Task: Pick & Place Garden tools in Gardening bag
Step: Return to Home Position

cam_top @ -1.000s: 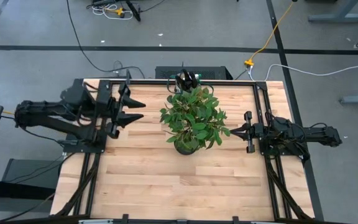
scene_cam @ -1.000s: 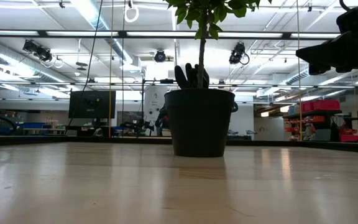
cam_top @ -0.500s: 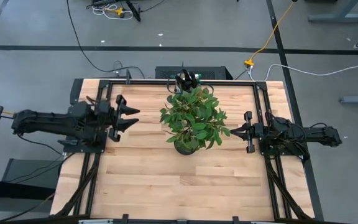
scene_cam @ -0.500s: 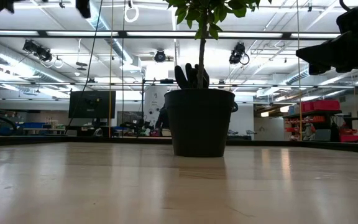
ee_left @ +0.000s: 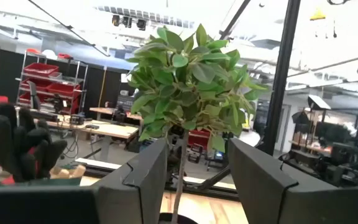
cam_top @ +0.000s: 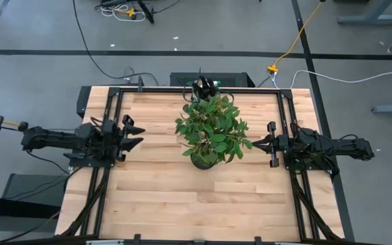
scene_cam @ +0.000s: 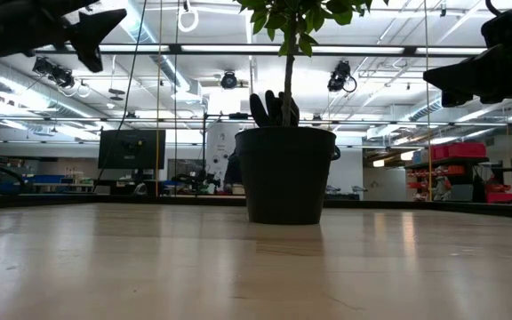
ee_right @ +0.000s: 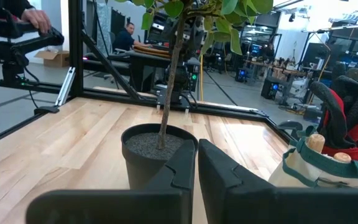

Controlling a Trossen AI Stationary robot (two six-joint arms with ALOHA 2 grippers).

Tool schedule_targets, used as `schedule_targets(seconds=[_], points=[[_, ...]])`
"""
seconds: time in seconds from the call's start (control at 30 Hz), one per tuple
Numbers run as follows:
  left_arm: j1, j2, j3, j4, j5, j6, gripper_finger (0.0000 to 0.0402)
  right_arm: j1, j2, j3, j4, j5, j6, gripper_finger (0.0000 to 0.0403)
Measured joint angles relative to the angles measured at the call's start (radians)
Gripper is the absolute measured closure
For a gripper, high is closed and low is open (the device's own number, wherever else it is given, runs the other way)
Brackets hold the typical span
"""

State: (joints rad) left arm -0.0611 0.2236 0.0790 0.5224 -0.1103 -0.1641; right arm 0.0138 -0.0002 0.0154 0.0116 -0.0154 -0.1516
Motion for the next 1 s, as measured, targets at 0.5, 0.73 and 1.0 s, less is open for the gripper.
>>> schedule_targets(seconds=[0.5,0.73,1.0], points=[[-0.032,-0.172,-0.070,-0.108,-0.036,-0.007,0.0225,0.000,0.000,0.000,0.000,0.000,0.000,0.0378],[-0.031,-0.221,-0.070,-0.251,-0.036,-0.008,0.0225,0.000,0.000,0.000,0.000,0.000,0.000,0.0378],[-0.027,-0.221,-0.071,-0.338,-0.024,-0.007,0.0225,0.000,0.000,0.000,0.000,0.000,0.000,0.0378]])
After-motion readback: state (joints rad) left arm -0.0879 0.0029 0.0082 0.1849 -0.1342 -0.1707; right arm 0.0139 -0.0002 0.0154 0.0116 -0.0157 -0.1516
